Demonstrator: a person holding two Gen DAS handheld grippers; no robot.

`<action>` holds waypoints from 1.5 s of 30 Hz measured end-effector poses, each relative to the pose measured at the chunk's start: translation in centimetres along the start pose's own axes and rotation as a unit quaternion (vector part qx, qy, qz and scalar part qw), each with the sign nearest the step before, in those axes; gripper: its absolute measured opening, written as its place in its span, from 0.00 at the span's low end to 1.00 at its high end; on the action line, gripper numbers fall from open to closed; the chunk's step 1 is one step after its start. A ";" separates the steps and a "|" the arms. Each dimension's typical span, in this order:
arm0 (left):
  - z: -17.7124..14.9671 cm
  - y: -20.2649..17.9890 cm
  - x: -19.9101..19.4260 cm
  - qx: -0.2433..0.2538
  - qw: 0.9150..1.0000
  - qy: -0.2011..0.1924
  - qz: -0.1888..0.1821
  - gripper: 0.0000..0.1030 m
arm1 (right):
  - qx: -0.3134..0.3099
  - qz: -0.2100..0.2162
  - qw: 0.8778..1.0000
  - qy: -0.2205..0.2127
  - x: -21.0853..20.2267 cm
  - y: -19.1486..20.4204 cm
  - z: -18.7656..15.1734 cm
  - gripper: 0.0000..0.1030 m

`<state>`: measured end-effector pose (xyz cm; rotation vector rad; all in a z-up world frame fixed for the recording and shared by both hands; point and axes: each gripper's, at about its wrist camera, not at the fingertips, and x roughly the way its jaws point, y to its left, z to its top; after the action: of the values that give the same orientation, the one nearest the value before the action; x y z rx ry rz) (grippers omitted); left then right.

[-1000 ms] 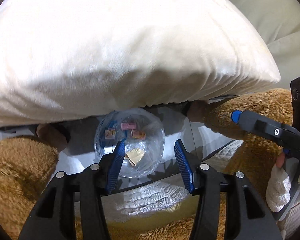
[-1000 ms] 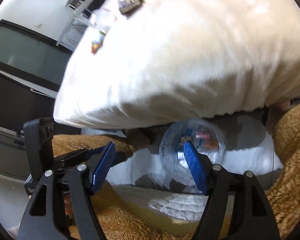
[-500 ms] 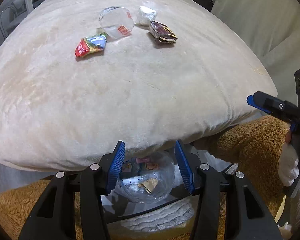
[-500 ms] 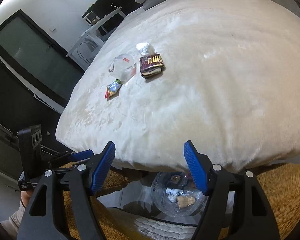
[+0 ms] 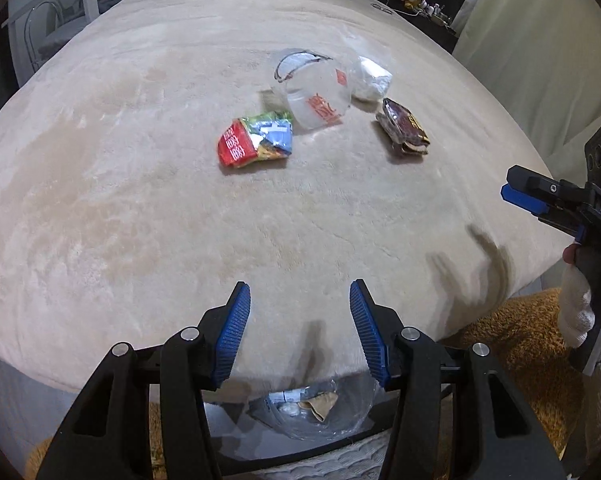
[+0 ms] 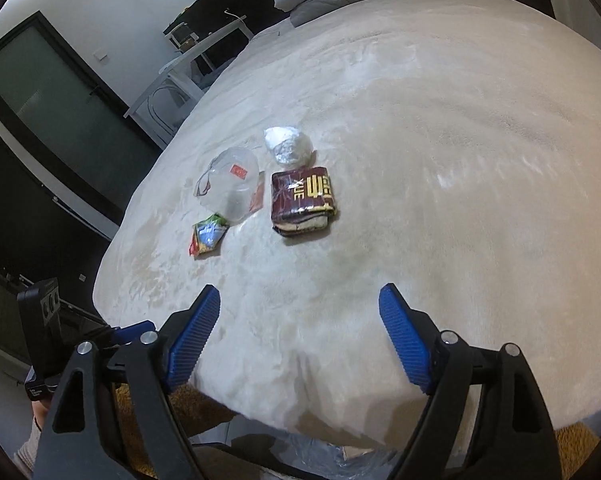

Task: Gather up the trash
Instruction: 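Raise both tools back over the bed toward the remaining trash, then grasp the dark red XUE box with the right tool while the left tool grasps the red-green snack bag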

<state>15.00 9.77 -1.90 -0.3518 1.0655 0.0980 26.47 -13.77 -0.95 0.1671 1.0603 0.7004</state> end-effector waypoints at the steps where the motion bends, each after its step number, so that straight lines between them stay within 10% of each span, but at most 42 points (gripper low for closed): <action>1: 0.5 0.3 0.2 -0.003 1.000 -0.003 0.004 0.64 | -0.001 -0.001 1.000 0.003 0.7 -0.1 0.5 0.79; 29: 10.3 3.8 8.1 -0.029 0.999 0.007 0.035 0.65 | -0.101 -0.042 0.993 0.040 10.9 2.1 6.5 0.83; 37: 10.4 3.4 8.6 -0.018 0.999 -0.001 0.040 0.65 | -0.136 -0.084 0.987 0.032 11.3 2.8 5.9 0.56; 45: 10.5 2.6 8.6 -0.004 0.999 -0.010 0.043 0.59 | -0.133 -0.081 0.987 0.025 10.5 2.7 5.6 0.56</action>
<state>27.34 14.90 -5.38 -0.3113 1.0603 0.1820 33.06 -4.25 -4.75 -0.1669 1.0057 0.6943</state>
